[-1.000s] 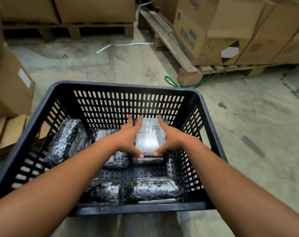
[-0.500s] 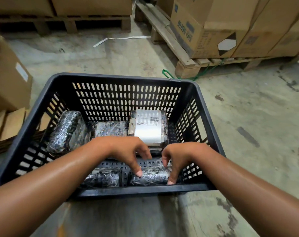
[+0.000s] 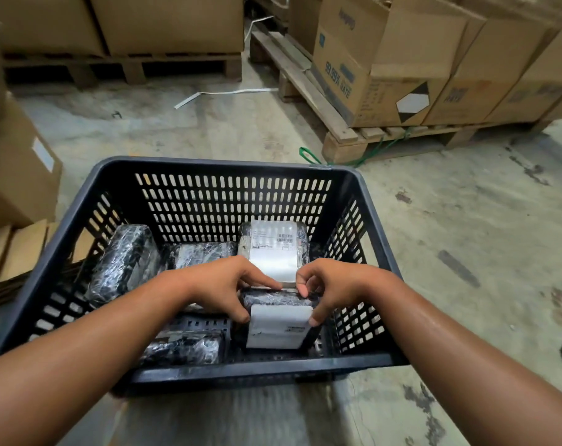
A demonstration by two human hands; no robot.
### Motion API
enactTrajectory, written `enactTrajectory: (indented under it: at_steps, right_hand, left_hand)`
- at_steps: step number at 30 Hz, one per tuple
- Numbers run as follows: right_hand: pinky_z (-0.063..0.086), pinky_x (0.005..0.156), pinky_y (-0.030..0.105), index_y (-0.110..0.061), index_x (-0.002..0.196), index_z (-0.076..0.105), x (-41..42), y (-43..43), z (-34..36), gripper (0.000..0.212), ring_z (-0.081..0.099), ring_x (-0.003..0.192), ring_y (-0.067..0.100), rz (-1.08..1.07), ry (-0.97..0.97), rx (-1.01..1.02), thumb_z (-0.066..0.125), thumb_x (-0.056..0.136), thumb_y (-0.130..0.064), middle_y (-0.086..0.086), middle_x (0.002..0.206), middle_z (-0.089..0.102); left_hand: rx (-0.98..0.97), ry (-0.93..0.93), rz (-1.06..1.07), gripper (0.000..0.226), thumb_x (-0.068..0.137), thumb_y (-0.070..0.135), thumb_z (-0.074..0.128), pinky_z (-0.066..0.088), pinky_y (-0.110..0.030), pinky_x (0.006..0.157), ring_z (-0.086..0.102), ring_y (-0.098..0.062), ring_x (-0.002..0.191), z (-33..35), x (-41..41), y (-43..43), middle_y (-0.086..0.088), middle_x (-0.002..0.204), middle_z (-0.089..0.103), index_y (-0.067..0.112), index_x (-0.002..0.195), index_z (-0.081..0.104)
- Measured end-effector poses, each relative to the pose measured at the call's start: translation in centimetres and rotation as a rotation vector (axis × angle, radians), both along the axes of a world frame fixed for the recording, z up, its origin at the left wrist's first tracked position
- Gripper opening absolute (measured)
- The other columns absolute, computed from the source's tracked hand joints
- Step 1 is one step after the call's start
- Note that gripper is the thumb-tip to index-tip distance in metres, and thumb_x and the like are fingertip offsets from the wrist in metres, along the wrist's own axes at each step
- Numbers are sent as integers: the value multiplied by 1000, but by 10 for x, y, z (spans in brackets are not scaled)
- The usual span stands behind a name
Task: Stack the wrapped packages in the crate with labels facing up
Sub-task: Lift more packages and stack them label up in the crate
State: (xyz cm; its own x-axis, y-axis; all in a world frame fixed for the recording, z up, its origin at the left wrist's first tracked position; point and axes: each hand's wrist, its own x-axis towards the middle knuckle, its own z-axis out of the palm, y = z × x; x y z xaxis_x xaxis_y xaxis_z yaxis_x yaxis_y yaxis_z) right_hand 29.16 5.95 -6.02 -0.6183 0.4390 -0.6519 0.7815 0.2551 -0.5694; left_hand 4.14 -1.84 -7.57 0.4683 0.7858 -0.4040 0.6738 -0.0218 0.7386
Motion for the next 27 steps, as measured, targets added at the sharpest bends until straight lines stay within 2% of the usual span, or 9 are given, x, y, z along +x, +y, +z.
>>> enactTrajectory:
  at_steps: [2, 5, 7, 9, 11, 13, 18, 21, 27]
  right_hand:
    - [51, 70, 29, -34, 83, 70, 4, 6, 13, 36, 63, 82, 11, -46, 86, -26, 97, 68, -16, -6, 97, 68]
    - [56, 80, 33, -33, 92, 78, 9, 19, 40, 34, 69, 95, 17, -132, 277, 6, 96, 68, -18, 3, 109, 74]
    - [60, 92, 40, -30, 95, 82, 10, 24, 54, 35, 72, 107, 28, -230, 452, 20, 96, 64, -22, 4, 114, 78]
    - [60, 98, 42, -29, 93, 84, 8, 26, 66, 37, 72, 116, 35, -368, 654, -10, 96, 59, -21, 5, 122, 78]
    - [58, 101, 43, -31, 95, 84, 1, 23, 76, 42, 71, 119, 32, -455, 835, 5, 97, 57, -18, 3, 129, 75]
    - [55, 106, 48, -35, 114, 80, -8, 18, 89, 63, 69, 123, 29, -461, 953, 71, 100, 60, -10, 3, 136, 72]
    - [45, 117, 50, -38, 150, 51, -21, 9, 115, 93, 51, 143, 14, -326, 932, 338, 90, 75, 1, -6, 152, 56]
    - [36, 123, 49, -41, 148, 51, -22, 10, 113, 86, 41, 147, 1, -244, 854, 389, 89, 80, -4, -13, 153, 53]
    - [42, 117, 52, -35, 127, 75, -22, 17, 93, 51, 58, 136, 15, -394, 873, 237, 86, 84, -10, -5, 142, 64]
  left_hand:
    - [10, -89, 55, 67, 66, 14, 78, 53, -40, 101, 66, -26, 117, 16, -7, 2, 12, 119, 74, 47, 123, 68]
    - [59, -214, 137, 59, 66, 15, 78, 45, -21, 105, 64, -8, 120, 45, -20, 4, 18, 120, 72, 46, 116, 72]
    - [92, -288, 201, 57, 65, 20, 80, 47, -29, 105, 66, -16, 117, 64, -30, 6, 8, 120, 73, 48, 114, 73]
    - [87, -403, 273, 57, 63, 22, 84, 54, -38, 91, 66, -25, 99, 81, -42, 9, -8, 117, 74, 40, 117, 74]
    - [100, -490, 328, 58, 62, 23, 87, 59, -32, 71, 63, -21, 83, 95, -54, 14, -9, 102, 77, 35, 118, 75]
    - [126, -554, 382, 60, 61, 23, 87, 62, -30, 64, 69, -18, 81, 107, -64, 18, -8, 101, 78, 35, 118, 75]
    - [134, -711, 488, 63, 59, 16, 85, 62, -53, 71, 72, -27, 92, 110, -79, 28, -13, 110, 76, 29, 120, 75]
    - [109, -790, 518, 64, 59, 19, 89, 64, -42, 60, 73, -24, 84, 103, -86, 28, -10, 107, 76, 27, 121, 75]
    - [125, -722, 662, 56, 68, 22, 88, 64, -38, 65, 72, -23, 104, 99, -70, 26, -4, 121, 74, 32, 121, 74]
